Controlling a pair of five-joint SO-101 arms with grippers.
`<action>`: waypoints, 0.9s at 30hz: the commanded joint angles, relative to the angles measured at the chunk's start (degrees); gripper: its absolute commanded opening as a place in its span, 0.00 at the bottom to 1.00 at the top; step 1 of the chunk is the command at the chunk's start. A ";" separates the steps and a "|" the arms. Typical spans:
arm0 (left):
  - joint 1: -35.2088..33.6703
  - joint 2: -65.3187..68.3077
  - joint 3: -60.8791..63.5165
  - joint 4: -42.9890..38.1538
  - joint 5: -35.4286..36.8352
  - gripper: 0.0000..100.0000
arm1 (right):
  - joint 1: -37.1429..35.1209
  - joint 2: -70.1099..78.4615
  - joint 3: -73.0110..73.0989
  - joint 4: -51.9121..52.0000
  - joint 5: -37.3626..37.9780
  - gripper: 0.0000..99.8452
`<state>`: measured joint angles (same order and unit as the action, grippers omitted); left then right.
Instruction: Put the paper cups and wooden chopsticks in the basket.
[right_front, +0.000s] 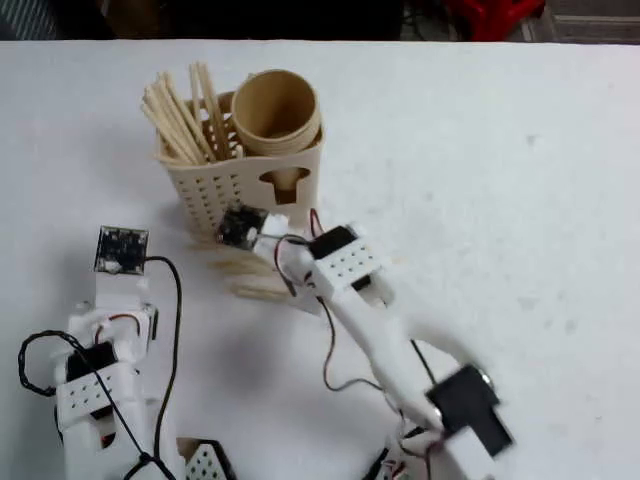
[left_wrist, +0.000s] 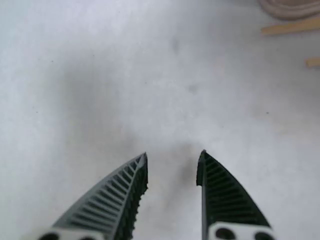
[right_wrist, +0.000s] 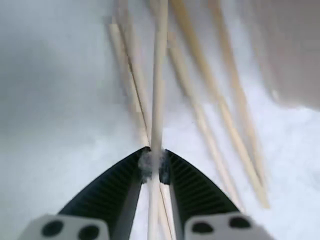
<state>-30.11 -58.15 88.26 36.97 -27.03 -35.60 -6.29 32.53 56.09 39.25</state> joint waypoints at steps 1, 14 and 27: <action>-0.40 -1.10 -0.35 -0.97 0.53 0.17 | -0.40 -9.80 -0.79 2.51 -3.43 0.02; -0.40 -1.10 -0.35 -0.97 0.53 0.17 | -12.53 -37.14 -12.04 -2.42 -16.35 0.02; -0.40 -1.10 -0.35 -0.97 0.53 0.17 | -12.62 -6.29 -41.76 -28.44 -19.43 0.02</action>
<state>-30.11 -58.15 88.26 36.97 -27.03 -47.82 -19.91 -1.58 35.60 17.71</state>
